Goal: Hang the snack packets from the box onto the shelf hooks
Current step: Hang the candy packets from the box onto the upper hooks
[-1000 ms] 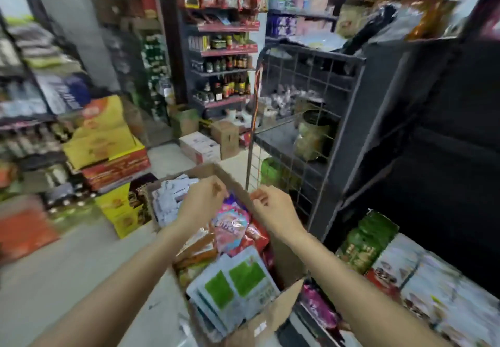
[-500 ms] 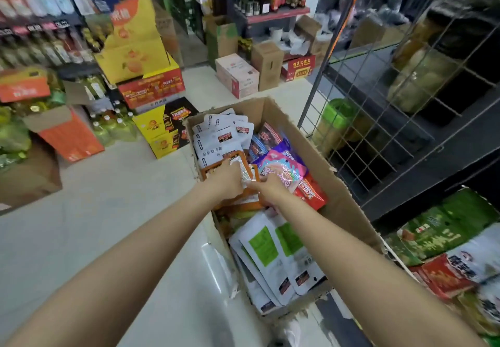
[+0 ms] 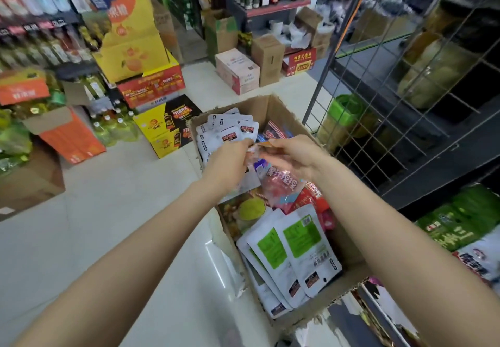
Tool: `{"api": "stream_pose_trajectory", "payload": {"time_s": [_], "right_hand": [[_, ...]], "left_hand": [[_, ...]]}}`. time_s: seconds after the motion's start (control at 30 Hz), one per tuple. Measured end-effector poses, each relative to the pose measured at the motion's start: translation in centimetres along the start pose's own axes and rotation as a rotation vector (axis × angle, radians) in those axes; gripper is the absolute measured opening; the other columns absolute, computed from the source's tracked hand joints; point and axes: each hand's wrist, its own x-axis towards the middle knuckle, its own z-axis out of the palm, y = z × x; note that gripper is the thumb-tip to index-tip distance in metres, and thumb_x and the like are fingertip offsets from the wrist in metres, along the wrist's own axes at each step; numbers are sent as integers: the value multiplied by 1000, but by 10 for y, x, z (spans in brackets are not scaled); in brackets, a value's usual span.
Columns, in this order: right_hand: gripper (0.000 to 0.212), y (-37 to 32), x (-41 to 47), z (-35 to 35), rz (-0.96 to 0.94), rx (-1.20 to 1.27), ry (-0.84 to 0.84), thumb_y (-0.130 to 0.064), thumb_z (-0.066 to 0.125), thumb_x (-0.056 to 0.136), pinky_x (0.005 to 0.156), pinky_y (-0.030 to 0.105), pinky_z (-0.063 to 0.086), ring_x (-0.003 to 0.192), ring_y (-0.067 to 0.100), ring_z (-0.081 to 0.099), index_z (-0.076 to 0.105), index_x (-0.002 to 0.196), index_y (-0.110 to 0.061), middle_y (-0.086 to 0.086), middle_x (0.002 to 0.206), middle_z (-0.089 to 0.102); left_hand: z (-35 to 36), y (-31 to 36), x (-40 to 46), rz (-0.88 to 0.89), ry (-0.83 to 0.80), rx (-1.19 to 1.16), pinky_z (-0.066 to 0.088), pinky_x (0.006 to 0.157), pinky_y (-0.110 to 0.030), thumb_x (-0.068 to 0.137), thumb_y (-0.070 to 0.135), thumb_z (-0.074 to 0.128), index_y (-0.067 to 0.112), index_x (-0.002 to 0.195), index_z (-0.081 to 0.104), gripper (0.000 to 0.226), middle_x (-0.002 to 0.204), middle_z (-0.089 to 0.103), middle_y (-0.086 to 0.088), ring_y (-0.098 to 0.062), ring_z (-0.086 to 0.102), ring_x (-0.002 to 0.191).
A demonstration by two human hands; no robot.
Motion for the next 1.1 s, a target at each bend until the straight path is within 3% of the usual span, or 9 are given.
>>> {"api": "stream_pose_trajectory", "payload": {"time_s": [0.17, 0.23, 0.33, 0.53, 0.63, 0.73, 0.83, 0.97, 1.1], "right_hand": [[40, -7, -26, -16, -439, -789, 407, -47, 62, 86, 83, 34, 48, 93, 17, 53, 54, 97, -10, 8, 105, 49], [46, -9, -49, -28, -572, -785, 330, -51, 56, 88, 100, 33, 37, 117, 15, 44, 48, 120, -19, 2, 126, 41], [33, -17, -89, -45, -695, -856, 188, -40, 63, 87, 88, 26, 42, 104, 8, 56, 58, 111, -19, -5, 113, 60], [12, -66, -182, -107, -991, -763, 445, -24, 74, 80, 68, 26, 41, 73, 2, 58, 64, 78, -18, -13, 74, 65], [19, -83, -245, -145, -1071, -671, 604, -22, 75, 79, 61, 26, 39, 62, -2, 50, 59, 68, -22, -18, 60, 58], [17, -89, -316, -184, -1165, -549, 754, -20, 74, 80, 61, 31, 44, 63, 6, 54, 62, 70, -14, -10, 63, 60], [9, -85, -387, -219, -1199, -412, 864, -19, 72, 83, 68, 39, 55, 71, 13, 66, 68, 80, -11, 2, 76, 71], [10, -65, -470, -273, -1197, -418, 1070, -23, 70, 85, 69, 37, 57, 73, 11, 69, 67, 75, -24, -4, 75, 71], [11, -41, -542, -315, -1185, -439, 1192, -27, 66, 88, 59, 28, 50, 69, 6, 66, 68, 80, -20, -6, 75, 70]], "left_hand": [[-33, 15, 10, 81, 38, -11, 39, 62, -33, 92, 17, 54, 10, 99, 60, 11, 91, 64, -12, -33, 60, 89], [-45, 28, 11, 148, 43, -75, 39, 62, -34, 88, 22, 61, 10, 84, 57, 14, 83, 61, -9, -32, 59, 87], [-62, 63, 10, 244, 66, -97, 44, 69, -36, 84, 41, 65, 12, 95, 63, 31, 95, 68, -9, -30, 60, 91], [-108, 177, -2, 388, 147, -293, 42, 72, -30, 77, 48, 70, 20, 108, 64, 42, 101, 66, 3, -17, 59, 94], [-125, 243, -18, 457, 184, -692, 49, 74, -28, 69, 34, 81, 25, 87, 64, 26, 86, 65, 9, -10, 62, 82], [-135, 314, -42, 574, 177, -1112, 47, 71, -18, 77, 20, 76, 23, 82, 63, 14, 81, 66, 8, -2, 60, 74], [-135, 387, -74, 540, -42, -1448, 46, 81, -32, 84, 35, 66, 20, 82, 65, 16, 86, 65, -2, -14, 61, 84], [-119, 476, -129, 614, -287, -1404, 52, 84, -40, 93, 34, 53, 20, 91, 63, 17, 91, 71, -2, -17, 68, 85], [-113, 545, -179, 751, -136, -1335, 48, 67, -17, 95, 21, 54, 14, 91, 64, 13, 82, 67, 4, 0, 63, 71]]}}
